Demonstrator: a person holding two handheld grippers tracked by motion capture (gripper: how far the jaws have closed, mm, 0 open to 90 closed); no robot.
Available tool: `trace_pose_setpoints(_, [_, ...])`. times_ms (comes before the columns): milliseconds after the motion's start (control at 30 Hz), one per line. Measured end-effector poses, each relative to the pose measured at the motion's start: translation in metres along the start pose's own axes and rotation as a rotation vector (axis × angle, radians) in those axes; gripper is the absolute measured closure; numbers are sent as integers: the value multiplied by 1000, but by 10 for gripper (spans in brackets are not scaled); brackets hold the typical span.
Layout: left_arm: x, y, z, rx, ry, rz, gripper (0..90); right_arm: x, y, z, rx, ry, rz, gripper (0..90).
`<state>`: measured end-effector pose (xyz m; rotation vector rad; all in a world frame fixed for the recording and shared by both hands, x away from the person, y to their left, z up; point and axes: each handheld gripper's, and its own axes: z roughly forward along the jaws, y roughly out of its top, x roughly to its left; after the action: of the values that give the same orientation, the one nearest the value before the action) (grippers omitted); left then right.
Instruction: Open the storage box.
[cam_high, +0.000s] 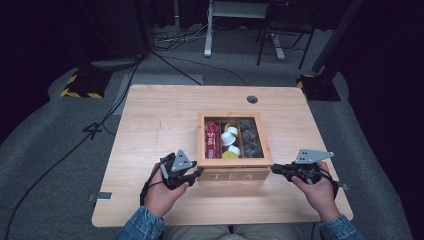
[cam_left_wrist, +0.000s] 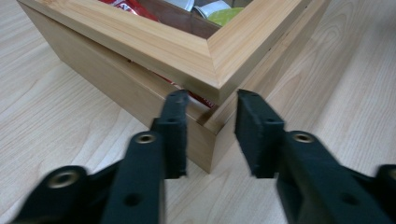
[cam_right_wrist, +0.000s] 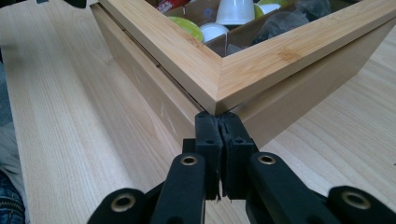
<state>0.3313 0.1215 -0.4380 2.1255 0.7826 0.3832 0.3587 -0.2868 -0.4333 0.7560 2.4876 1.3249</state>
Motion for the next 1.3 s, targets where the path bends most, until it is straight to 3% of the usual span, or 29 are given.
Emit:
trace_pose_setpoints(233, [2,-1,0,-5,10,-10,525,1,7,-7,-29,-19,-12,852])
trace_pose_setpoints(767, [8,-16,-7,-8,35,-63,514,-6,40,-26,-114,-73,-80,801])
trace_pose_setpoints(1133, [12,-27,-16,-14,60,-103,512,-16,66,-29,-158,-137,-132,671])
trace_pose_setpoints(1300, [13,-30,-18,-11,64,-103,512,-23,78,-30,-177,-161,-157,601])
